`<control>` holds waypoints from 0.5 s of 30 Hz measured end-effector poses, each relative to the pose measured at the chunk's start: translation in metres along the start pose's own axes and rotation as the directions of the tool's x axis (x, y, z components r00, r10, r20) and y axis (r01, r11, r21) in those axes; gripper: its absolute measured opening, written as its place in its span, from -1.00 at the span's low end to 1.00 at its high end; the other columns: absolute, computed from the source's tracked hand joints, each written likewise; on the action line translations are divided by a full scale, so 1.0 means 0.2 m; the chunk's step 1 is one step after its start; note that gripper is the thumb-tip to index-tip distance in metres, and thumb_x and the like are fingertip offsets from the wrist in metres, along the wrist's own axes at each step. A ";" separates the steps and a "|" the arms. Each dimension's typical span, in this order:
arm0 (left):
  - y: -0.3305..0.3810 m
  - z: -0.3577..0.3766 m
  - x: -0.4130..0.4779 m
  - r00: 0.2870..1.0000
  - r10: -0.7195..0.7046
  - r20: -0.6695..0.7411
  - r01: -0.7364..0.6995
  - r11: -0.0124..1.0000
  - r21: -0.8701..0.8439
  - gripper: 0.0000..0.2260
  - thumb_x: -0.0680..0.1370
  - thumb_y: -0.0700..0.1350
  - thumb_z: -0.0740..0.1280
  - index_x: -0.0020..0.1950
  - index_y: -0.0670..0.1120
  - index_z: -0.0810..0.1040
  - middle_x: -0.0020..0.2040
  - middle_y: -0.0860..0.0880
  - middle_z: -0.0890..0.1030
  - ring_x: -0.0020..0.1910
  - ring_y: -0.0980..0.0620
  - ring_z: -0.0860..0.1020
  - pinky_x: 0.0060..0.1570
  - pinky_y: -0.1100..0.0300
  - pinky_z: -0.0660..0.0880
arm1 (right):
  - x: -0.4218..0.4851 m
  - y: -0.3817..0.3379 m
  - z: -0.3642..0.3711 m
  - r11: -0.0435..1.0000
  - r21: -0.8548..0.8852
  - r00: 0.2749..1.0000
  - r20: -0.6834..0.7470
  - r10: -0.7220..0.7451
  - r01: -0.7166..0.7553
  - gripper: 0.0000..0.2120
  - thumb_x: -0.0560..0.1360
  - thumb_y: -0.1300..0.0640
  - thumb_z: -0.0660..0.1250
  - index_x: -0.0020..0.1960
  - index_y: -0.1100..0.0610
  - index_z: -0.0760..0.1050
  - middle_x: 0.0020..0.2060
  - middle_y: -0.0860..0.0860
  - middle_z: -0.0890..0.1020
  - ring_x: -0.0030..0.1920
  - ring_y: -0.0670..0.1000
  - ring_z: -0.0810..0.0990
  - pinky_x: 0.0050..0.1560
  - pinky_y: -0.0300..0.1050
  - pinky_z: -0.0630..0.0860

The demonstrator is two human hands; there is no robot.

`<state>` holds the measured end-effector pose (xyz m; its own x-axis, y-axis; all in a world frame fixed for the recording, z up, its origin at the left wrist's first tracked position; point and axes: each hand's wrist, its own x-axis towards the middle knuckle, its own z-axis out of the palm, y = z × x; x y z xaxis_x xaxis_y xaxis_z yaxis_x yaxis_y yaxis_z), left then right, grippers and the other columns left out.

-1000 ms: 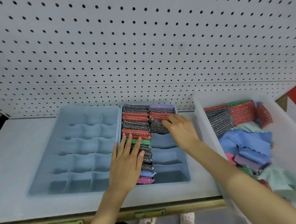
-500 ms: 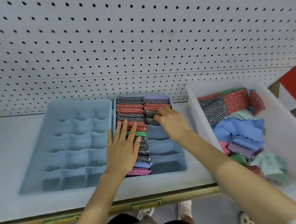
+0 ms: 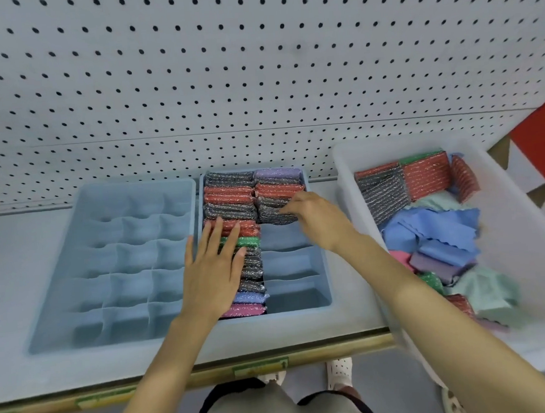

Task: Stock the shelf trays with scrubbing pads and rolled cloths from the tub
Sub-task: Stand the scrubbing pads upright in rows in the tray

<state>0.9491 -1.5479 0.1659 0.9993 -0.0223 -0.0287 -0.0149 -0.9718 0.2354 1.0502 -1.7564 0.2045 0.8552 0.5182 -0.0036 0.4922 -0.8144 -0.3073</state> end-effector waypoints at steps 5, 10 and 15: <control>0.17 -0.09 -0.01 0.992 -0.081 -0.093 0.065 0.985 -0.161 -0.35 0.57 0.23 -0.22 0.45 -0.06 0.35 0.51 -0.09 0.25 0.54 -0.04 0.05 0.48 -0.07 -0.13 | -0.16 0.14 -0.28 0.908 0.417 0.933 -0.308 0.188 -0.045 -0.81 0.50 0.33 0.31 0.02 0.16 0.64 -0.13 -0.03 0.57 -0.21 0.04 0.58 -0.10 -0.17 0.48; 0.71 -0.19 0.02 0.999 -0.032 0.025 0.041 0.781 -0.624 -0.48 0.60 0.20 -0.03 0.49 -0.02 0.27 0.53 0.07 0.16 0.51 0.11 0.10 0.45 0.20 0.02 | -0.39 0.62 -0.36 0.834 0.471 0.895 -0.179 0.409 -0.287 -0.81 0.46 0.33 0.37 0.05 0.18 0.62 -0.04 0.09 0.66 -0.11 0.03 0.62 0.04 -0.09 0.54; 1.13 -0.03 0.09 0.998 -0.023 0.051 0.051 0.744 -0.666 -0.54 0.62 0.12 0.06 0.50 0.02 0.21 0.56 0.07 0.04 0.53 0.12 0.01 0.46 0.22 -0.02 | -0.45 0.97 -0.36 0.903 0.327 0.942 -0.089 0.324 -0.280 -0.59 0.39 0.27 0.47 0.23 0.16 0.54 0.09 0.14 0.56 0.11 0.09 0.54 0.17 -0.08 0.42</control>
<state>0.9631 -1.7672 0.2256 0.9964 -0.0117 -0.0839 0.0624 -0.5681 0.8206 1.0801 -1.9794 0.2148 0.9794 0.2010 -0.0187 0.1519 -0.7947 -0.5877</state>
